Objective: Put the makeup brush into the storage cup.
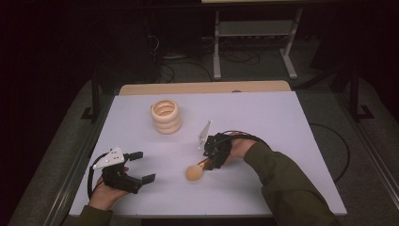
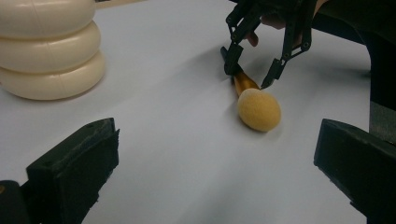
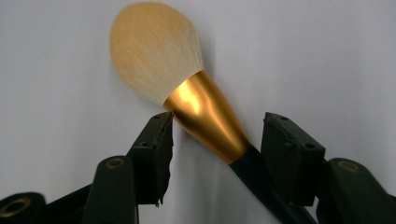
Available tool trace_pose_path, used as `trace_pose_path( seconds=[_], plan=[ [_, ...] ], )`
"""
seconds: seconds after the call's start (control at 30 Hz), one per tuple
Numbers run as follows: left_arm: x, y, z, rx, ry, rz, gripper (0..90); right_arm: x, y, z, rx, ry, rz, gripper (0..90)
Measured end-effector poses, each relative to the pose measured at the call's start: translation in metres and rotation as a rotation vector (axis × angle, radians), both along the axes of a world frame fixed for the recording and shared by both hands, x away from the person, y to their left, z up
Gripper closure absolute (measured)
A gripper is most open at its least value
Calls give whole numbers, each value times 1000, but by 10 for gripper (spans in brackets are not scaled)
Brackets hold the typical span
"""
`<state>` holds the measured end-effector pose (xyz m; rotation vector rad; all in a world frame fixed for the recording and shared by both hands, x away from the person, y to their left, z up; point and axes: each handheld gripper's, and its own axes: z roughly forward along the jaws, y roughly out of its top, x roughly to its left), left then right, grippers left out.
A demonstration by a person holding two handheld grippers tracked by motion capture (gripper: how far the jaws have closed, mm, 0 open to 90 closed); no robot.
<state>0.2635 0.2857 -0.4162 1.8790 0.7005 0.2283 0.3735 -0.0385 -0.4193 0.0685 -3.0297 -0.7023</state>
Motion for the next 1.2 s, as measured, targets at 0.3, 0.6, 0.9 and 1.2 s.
trace_pose_path(
  seconds=[0.3, 0.6, 0.9, 1.2],
  plan=[
    [0, 0, 0, -1, 1, 0, 0, -1, 2, -1, -4, 2, 6, 457],
    [0, 0, 0, -4, 1, 0, 0, -2, 3, -1, -21, -10, -1, 507],
    [0, 0, 0, -7, 5, 1, 0, -3, 3, -1, -40, -4, -7, 560],
    [0, 1, 1, -7, 3, 1, 0, -3, 3, -1, -65, 17, -19, 639]
  ],
)
